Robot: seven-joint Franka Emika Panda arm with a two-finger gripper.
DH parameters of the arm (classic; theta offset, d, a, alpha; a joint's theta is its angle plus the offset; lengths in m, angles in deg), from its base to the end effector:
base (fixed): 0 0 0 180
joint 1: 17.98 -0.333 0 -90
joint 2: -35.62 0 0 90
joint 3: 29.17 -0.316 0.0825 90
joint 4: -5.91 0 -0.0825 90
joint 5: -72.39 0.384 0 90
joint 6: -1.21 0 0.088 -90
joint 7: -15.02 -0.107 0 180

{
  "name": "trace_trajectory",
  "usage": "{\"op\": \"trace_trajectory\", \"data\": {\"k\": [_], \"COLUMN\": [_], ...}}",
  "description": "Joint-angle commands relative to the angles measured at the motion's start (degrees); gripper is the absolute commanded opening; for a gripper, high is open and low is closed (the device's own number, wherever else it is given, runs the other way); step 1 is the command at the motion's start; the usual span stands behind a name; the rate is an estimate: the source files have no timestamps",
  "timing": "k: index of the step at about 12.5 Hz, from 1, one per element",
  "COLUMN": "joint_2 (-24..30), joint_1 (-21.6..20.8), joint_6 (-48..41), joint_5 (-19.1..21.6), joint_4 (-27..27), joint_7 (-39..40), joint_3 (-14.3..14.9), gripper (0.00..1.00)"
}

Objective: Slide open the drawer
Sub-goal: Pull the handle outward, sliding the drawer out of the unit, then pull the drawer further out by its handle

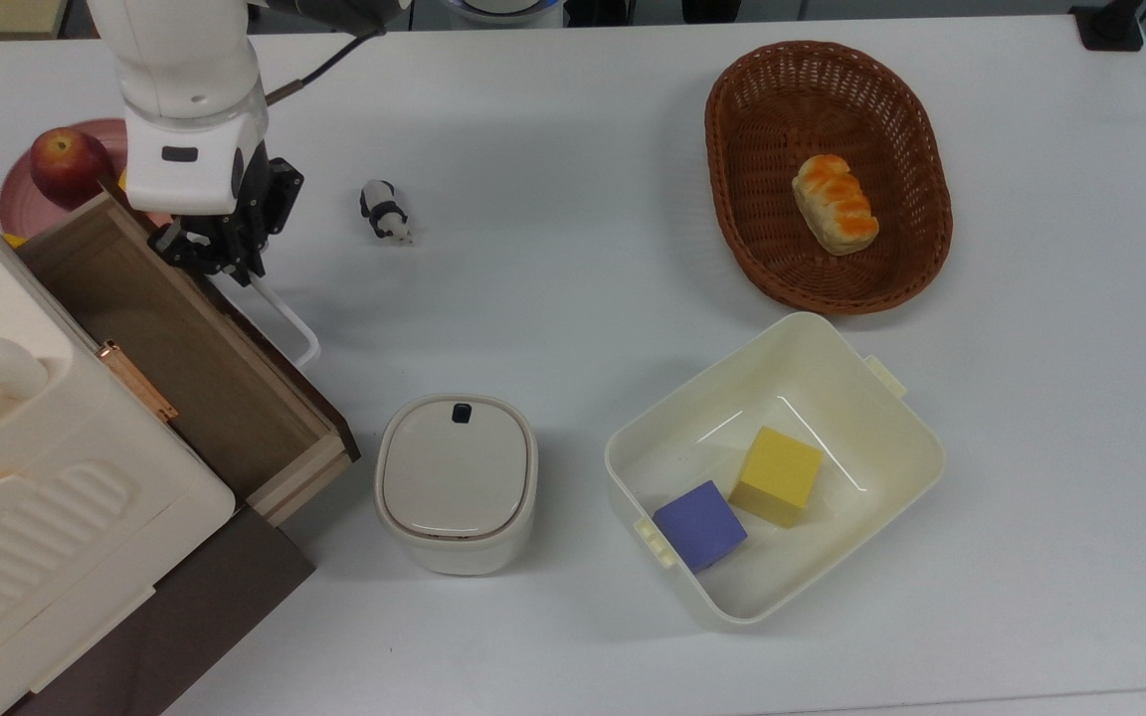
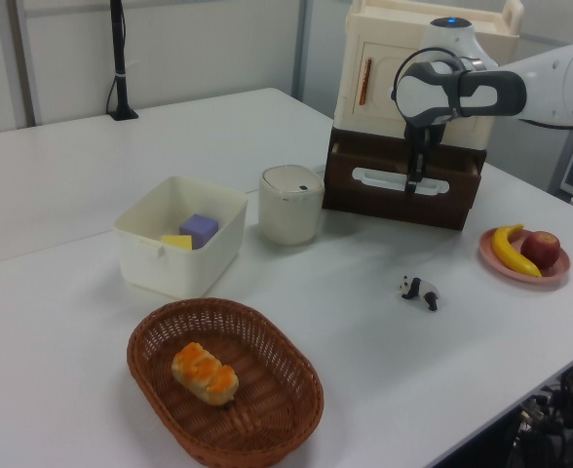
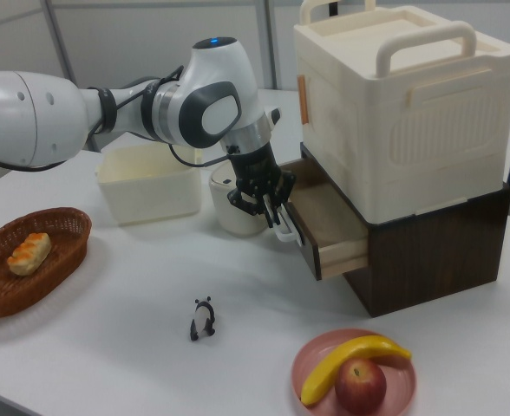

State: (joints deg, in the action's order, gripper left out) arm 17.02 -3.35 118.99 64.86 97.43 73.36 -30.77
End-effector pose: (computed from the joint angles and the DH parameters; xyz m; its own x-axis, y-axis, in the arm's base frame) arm 0.6502 -0.1598 0.4577 0.6673 0.7442 -0.0289 0.7368 -0.6541 0.1708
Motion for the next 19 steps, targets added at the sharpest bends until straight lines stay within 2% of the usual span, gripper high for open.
{"op": "trace_trajectory", "data": {"k": [1, 5, 17, 19], "joint_2": [2.6, 4.0, 3.9, 3.9], "joint_1": [-2.0, -2.9, -3.2, -3.2], "joint_6": [-0.6, -0.7, -0.9, -1.2], "joint_5": [0.1, -0.4, -0.5, -0.5], "joint_4": [3.4, 5.5, 5.7, 5.5], "joint_7": [0.6, 0.6, 0.6, 0.0], "joint_3": [-0.2, -0.2, -0.3, -0.4], "gripper": [0.0, 0.0, 0.01, 0.24]}}
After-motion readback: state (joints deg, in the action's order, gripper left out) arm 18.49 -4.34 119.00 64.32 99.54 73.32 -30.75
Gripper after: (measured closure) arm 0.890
